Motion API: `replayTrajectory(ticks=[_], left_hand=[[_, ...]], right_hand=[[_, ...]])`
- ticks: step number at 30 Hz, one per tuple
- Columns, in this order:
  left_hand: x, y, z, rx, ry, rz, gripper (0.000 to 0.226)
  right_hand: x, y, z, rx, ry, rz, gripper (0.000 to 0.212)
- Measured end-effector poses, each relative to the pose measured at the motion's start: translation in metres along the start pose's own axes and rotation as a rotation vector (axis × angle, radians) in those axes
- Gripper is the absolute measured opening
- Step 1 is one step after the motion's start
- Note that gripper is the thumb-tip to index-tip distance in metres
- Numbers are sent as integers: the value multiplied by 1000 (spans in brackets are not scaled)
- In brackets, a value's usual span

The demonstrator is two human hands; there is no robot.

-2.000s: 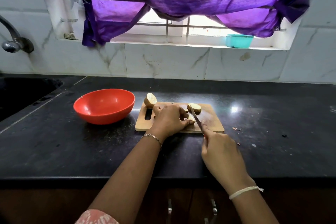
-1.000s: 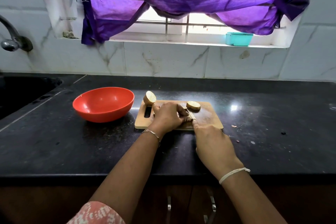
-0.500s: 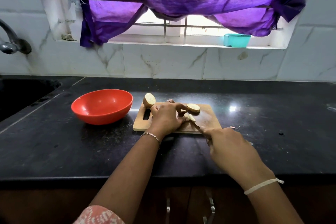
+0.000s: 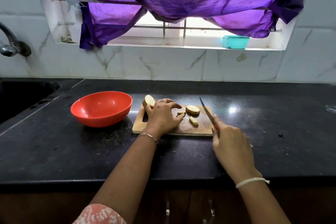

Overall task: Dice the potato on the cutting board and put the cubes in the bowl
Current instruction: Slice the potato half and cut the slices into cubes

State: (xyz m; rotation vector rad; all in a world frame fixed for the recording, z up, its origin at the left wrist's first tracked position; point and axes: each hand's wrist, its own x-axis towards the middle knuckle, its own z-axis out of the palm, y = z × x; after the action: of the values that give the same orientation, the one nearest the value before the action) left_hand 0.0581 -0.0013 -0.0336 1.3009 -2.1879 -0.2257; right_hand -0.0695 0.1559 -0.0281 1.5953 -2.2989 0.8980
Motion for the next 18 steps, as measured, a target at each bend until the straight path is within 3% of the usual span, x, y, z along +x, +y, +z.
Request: replayTrajectory(ticks=[8, 18], left_hand=[[-1, -3, 0, 30, -167, -73, 55], [-11, 1, -5, 36, -249, -137, 64]], right_hand=[[8, 3, 13, -14, 64, 19, 50], [20, 12, 13, 2, -51, 130, 62]])
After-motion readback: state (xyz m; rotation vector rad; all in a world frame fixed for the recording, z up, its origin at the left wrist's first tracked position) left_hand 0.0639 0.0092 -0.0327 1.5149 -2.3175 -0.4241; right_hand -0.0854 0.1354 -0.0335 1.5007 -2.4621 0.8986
